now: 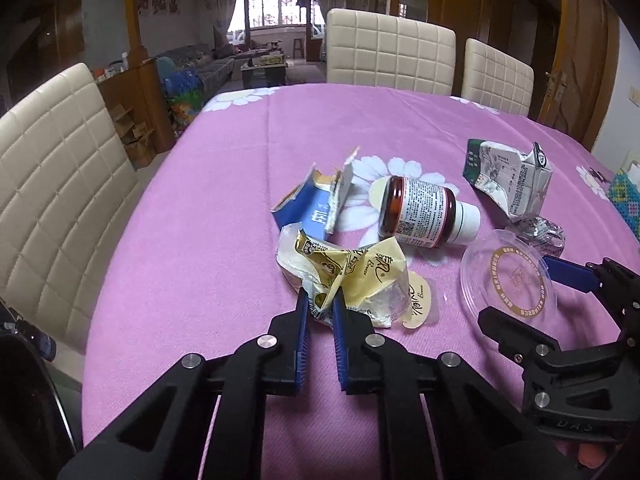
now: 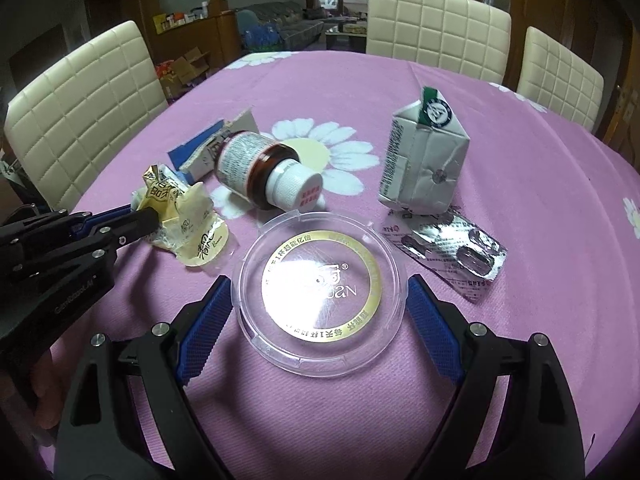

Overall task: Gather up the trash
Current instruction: 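Carry the yellow wrapper and clear lid over the bin and open both tools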

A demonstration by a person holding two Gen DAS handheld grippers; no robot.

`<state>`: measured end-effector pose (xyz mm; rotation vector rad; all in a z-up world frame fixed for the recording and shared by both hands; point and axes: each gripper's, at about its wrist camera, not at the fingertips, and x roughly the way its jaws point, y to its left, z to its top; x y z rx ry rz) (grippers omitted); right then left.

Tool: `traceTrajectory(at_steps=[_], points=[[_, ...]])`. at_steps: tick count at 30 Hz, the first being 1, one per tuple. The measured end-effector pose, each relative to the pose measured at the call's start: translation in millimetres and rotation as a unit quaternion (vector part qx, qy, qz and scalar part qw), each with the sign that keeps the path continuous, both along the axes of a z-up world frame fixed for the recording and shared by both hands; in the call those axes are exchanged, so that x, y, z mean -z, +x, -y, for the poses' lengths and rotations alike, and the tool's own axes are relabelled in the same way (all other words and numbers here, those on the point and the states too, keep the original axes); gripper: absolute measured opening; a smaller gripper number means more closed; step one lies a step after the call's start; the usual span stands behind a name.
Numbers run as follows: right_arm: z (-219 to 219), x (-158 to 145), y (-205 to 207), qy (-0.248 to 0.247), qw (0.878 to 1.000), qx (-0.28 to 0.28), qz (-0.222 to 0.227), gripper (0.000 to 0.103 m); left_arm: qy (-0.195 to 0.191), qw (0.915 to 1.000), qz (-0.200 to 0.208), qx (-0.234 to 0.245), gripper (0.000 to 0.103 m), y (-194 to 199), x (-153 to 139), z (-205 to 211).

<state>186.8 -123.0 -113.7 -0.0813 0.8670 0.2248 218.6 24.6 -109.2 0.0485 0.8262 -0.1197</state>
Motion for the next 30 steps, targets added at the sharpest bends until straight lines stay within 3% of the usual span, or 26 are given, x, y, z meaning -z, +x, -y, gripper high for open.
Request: traceTrajectory(at_steps=[17, 30], points=[[-34.9, -17.3, -35.5, 0.009, 0.993, -0.088, 0.072, 0.086, 0.025, 0.9970, 0.063, -0.037, 0.011, -56.7, -27.1, -34.5], [-55.5, -20.3, -56.0, 0.012, 0.985, -0.146, 0.095, 0.086, 0.053, 0.9911, 0.098, -0.074, 0.011, -96.5, -33.0, -60.3]])
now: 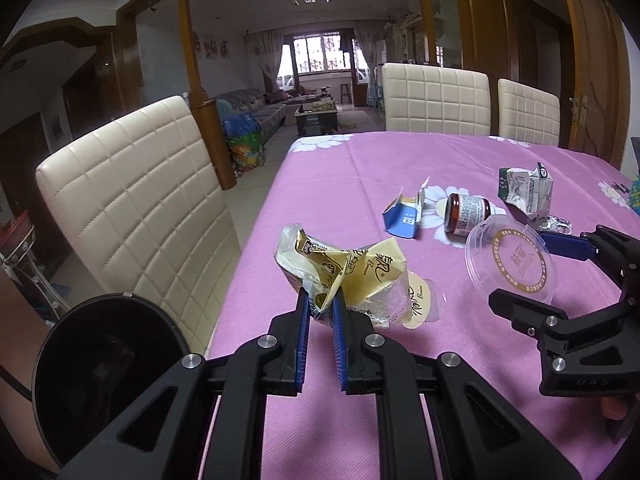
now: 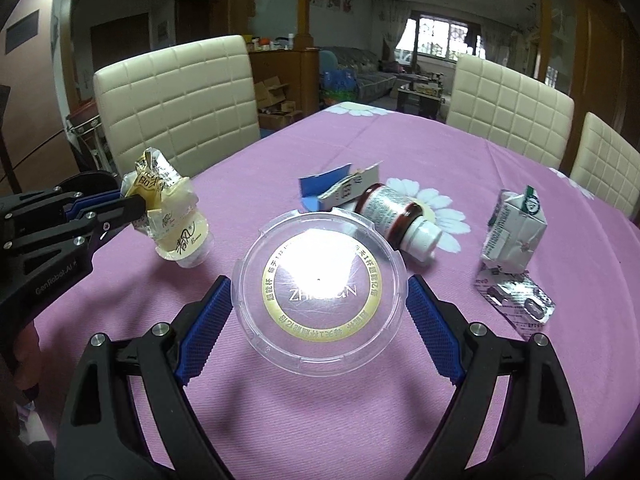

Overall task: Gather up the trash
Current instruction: 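Carry the yellow wrapper and clear lid over the bin and open both tools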

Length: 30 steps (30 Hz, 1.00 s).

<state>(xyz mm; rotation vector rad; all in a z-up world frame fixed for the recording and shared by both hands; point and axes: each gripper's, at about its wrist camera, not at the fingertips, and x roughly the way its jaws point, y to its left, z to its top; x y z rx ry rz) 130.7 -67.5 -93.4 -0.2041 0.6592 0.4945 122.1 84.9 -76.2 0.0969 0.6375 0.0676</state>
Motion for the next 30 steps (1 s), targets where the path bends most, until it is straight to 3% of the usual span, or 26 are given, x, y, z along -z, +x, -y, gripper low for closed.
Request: traceTrajectory(at_steps=[12, 30], points=[[-43.3, 1.1, -20.3, -0.020, 0.998, -0.060, 0.011, 0.086, 0.022, 0.9986, 0.018, -0.046, 0.012, -29.0, 2.9, -24.6], [-118.6, -4.5, -27.5, -0.045, 0.994, -0.097, 0.011, 0.086, 0.005, 0.9901, 0.025, -0.138, 0.012, -60.6, 8.5, -101.2]])
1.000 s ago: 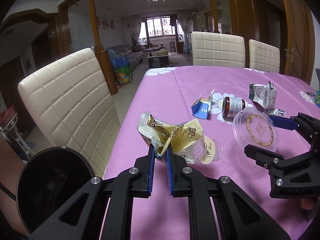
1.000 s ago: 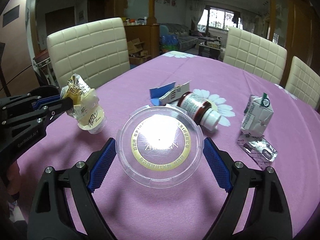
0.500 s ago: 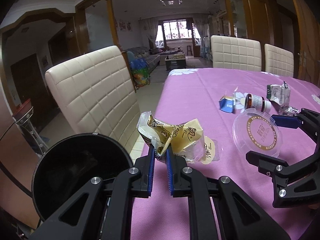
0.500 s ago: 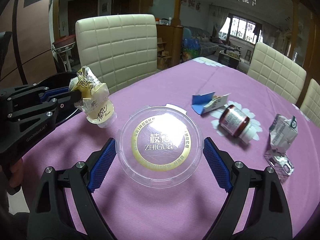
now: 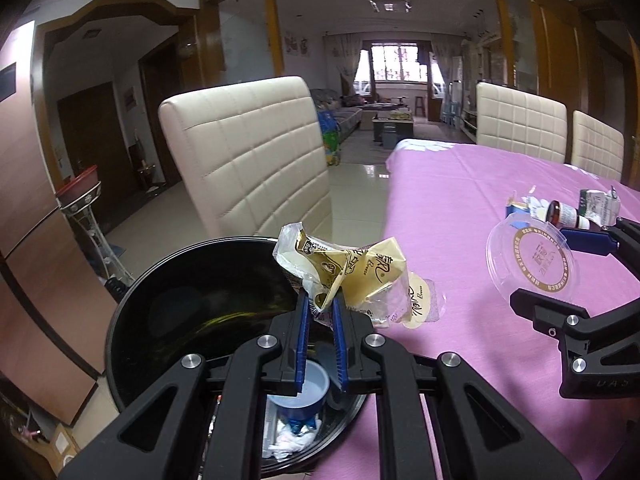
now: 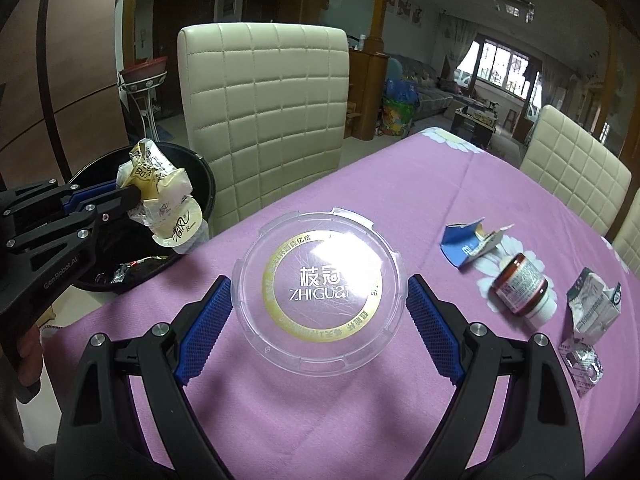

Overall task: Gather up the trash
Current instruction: 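Carry the yellow wrapper and clear lid over the bin and open both tools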

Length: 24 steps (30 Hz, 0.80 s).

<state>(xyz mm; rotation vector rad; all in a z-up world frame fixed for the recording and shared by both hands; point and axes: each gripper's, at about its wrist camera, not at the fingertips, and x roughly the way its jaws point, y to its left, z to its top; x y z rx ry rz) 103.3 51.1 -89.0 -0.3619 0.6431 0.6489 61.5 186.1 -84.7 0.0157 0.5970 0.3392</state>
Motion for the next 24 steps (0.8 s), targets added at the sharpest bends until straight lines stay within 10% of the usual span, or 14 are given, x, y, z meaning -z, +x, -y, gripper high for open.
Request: traceTrajectory(at_steps=[19, 22, 24], points=[[-65.8, -0.2, -24.5, -0.020, 0.998, -0.057, -0.004, 0.086, -0.050, 0.9944, -0.040, -0.084, 0.016, -24.0, 21.8, -75.1], [-69.7, 0.4, -24.7, -0.021, 0.998, -0.059, -0.005, 0.086, -0.075, 0.9923, -0.041, -0.090, 0.071, -29.6, 24.2, -82.3], [-72.2, 1.0, -24.6, -0.022, 0.998, -0.062, -0.006, 0.086, -0.084, 0.9917, -0.013, -0.097, 0.079, -39.1, 18.6, -87.3]])
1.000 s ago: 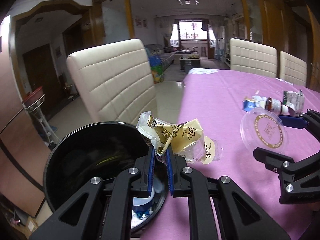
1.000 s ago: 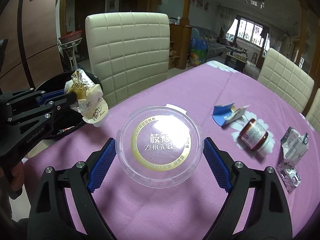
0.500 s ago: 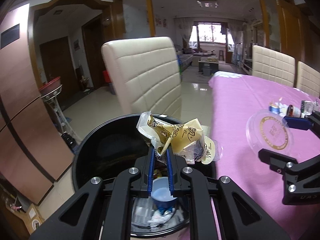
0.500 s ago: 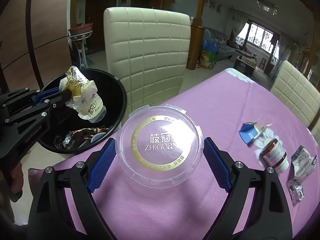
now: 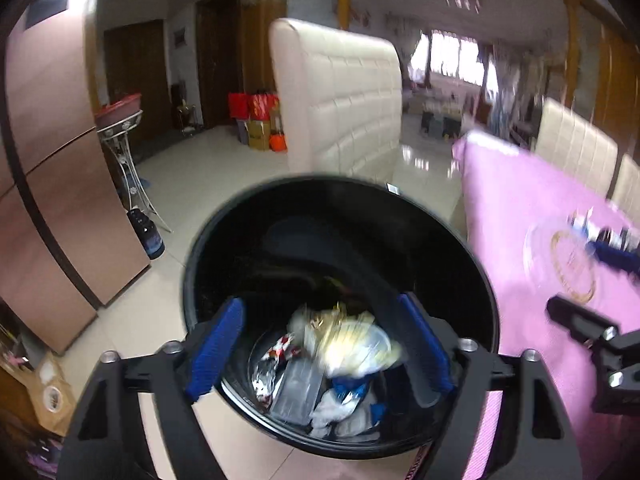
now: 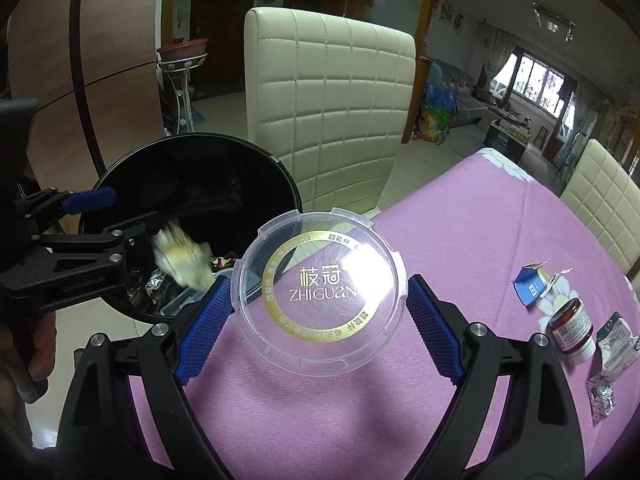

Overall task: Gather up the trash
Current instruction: 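Carry the yellow wrapper and clear lid over the bin and open both tools, then grasp the white milk carton with the right tool while the left tool reaches the brown bottle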

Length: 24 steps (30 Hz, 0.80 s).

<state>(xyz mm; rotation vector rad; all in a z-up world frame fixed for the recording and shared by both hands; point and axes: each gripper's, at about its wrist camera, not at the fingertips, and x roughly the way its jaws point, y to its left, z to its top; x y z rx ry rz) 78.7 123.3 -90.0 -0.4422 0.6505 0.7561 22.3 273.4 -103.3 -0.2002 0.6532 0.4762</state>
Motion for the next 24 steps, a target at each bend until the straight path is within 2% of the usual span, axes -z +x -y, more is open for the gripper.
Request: traceTrajectory(at_steps=[7, 12, 16, 17, 21, 24], points=[[-17.6, 0.6, -2.7, -0.004, 1.000, -0.015, -0.003, 0.086, 0.045, 0.9982, 0.004, -0.039, 0.079, -13.3, -6.4, -4.8], [-40.8, 0.5, -7.1, -0.004, 0.999, -0.035, -0.005, 0.087, 0.070, 0.9937, 0.004, -0.087, 0.079, -21.6, -10.7, -16.8], [-62.3, 3.1, -5.1, 0.003, 0.998, -0.059, -0.031, 0.088, 0.069, 0.9909, 0.005, -0.115, 0.079, -27.6, -13.4, -30.7], [-64.8, 3.8, -4.3, 0.004, 0.997, -0.060, -0.037, 0.093, 0.062, 0.9910, 0.007, -0.118, 0.079, -29.3, -13.5, -34.2], [-65.0, 5.7, -1.2, 0.004, 0.998, -0.045, -0.031, 0.096, 0.034, 0.9927, 0.008, -0.115, 0.079, -31.2, -11.3, -38.6], [-56.8, 8.2, -0.2, -0.005, 0.999, -0.033, -0.026, 0.096, 0.037, 0.9936, 0.006, -0.107, 0.079, -27.5, -10.0, -33.1]])
